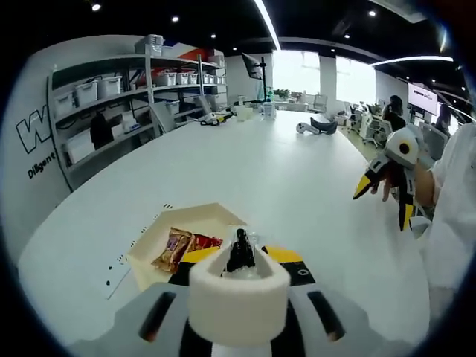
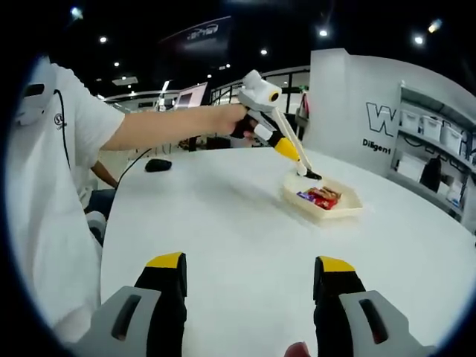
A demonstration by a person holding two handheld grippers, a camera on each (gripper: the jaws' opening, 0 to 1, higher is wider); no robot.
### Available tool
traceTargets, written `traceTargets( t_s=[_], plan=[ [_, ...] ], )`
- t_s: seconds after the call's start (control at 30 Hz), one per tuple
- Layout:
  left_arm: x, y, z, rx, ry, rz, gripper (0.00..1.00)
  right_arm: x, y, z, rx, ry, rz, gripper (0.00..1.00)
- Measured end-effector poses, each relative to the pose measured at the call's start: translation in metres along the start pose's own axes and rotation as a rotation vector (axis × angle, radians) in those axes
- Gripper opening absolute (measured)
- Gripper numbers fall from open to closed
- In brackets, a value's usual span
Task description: Place the target food into the container with the food tongs after gripping and lifting it, then release it inside without dropping or visibly crushing the food.
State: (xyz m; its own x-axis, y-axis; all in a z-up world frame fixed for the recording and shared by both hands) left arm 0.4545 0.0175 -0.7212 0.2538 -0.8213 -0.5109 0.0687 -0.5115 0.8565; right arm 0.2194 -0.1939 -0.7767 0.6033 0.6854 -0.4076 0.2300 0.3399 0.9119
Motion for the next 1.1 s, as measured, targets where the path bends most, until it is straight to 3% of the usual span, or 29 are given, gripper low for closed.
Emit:
traceTargets(
  t_s=[0.7,0.87,1.1],
  plan=[
    [0.036,-0.006,-0.053,-0.022,0.022,-0.017,0.18,-0.002,-0.005,0.008,0.016,-0.014,-0.01,0.67],
    [0.041,-0.012,-0.059,-0.012,0.027,-0.044,0.18,-0.001,-0.006,0.009,0.02,-0.014,-0.014,0.67],
    [0.046,-0.02,-0.075,-0.031,0.027,-0.031,0.18,-0.001,-0.007,0.01,0.023,-0.017,-0.02,0.67]
  ],
)
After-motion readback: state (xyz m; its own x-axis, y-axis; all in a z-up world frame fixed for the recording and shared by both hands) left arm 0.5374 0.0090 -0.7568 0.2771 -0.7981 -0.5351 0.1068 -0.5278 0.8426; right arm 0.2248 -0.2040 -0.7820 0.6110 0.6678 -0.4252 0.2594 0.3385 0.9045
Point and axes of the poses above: the point that each gripper's makers call its tool centre point, and the gripper's own axes: x roughly forward along the fingers, z roughly to its right, y roughly out of its top, the point moved 8 cm from there along -x, roughly backward along the fingers, and after that the axes turned 2 degrees about x, right-handed, at the moved point
